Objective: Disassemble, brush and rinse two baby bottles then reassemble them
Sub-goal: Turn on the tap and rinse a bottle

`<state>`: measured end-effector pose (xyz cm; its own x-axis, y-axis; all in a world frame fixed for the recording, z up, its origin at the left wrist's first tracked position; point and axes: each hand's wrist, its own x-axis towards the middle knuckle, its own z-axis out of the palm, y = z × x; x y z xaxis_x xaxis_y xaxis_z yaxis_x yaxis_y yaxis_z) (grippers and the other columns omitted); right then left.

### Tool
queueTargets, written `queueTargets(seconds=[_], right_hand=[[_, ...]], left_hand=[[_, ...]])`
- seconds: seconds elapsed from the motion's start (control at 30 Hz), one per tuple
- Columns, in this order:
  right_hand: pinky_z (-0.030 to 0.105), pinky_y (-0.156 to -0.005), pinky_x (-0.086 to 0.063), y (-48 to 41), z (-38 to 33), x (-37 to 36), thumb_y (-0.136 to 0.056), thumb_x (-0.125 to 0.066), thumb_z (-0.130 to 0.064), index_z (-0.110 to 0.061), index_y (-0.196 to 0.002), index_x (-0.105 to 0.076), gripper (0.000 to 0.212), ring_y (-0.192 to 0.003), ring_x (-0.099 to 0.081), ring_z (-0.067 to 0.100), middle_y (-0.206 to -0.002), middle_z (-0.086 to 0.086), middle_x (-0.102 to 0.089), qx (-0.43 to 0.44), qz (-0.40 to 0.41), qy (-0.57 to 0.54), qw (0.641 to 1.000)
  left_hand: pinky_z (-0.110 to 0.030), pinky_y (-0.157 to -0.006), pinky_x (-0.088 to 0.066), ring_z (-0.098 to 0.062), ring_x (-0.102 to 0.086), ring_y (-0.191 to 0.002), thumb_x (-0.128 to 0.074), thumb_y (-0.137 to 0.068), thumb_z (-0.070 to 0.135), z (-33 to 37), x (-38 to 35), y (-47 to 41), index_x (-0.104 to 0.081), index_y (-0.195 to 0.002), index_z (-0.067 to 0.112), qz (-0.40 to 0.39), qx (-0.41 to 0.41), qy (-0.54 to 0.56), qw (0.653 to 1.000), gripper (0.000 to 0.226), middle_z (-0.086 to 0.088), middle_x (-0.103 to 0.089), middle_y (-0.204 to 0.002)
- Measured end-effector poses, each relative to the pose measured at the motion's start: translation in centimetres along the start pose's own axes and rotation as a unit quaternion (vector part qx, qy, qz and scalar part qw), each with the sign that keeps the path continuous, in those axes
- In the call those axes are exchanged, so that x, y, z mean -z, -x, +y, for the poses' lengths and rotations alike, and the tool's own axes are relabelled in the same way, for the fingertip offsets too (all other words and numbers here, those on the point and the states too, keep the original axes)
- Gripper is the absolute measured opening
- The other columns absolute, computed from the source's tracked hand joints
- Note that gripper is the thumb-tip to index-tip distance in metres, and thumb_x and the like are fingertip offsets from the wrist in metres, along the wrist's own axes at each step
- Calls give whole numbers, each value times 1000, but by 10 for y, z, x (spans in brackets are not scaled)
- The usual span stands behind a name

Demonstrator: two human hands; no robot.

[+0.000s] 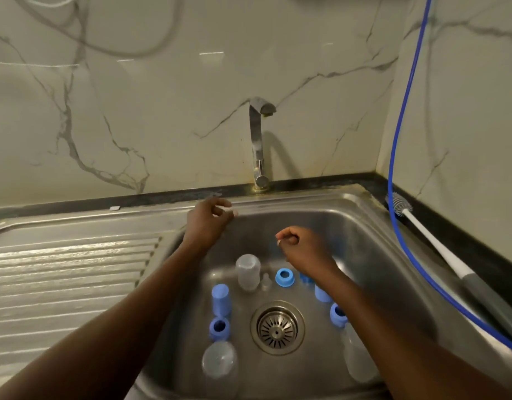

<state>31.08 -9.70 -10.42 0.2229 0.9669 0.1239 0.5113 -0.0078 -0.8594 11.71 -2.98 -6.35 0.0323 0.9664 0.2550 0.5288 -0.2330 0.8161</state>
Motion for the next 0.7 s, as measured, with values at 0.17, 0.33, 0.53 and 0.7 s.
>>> queueTargets(seconds=[0.17,0.33,0.53,0.7], right_hand=[[20,-72,-40,-4,2,10,-93,-55,-14,-17,-107,-67,19,-87,-55,9,-96,-6,-63,5,67,-9,998],[2,-60,-33,-5,4,9,-95,-52,-15,-16,-109,-67,21,-88,-56,9,-98,-5,-63,13,61,30,998],[15,-74,-40,-3,3,4,-93,-54,-12,-20,-98,-70,19,-87,-59,8,-96,-3,-68,8,48,-13,999],[-1,-66,-36,-6,4,3,-92,-55,-15,-32,-88,-62,19,-84,-56,1,-88,-16,-61,7,31,4,999]], left_hand=[[-29,-65,-58,-18,-68,-80,-75,-86,27,56,-19,-40,-54,-127,22,81,-35,207,974,46,-8,-63,-108],[-31,-76,-58,-13,-66,-83,-77,-84,28,85,-27,-77,-64,-119,26,67,-104,75,989,37,1,-68,-106],[-10,-58,-50,-11,-65,-83,-69,-88,9,53,-64,-90,-64,-129,19,31,-73,17,997,43,-2,-65,-118],[-20,-71,-53,-16,-68,-86,-71,-89,19,49,-71,-97,-70,-117,14,65,-57,41,995,28,-3,-71,-104]])
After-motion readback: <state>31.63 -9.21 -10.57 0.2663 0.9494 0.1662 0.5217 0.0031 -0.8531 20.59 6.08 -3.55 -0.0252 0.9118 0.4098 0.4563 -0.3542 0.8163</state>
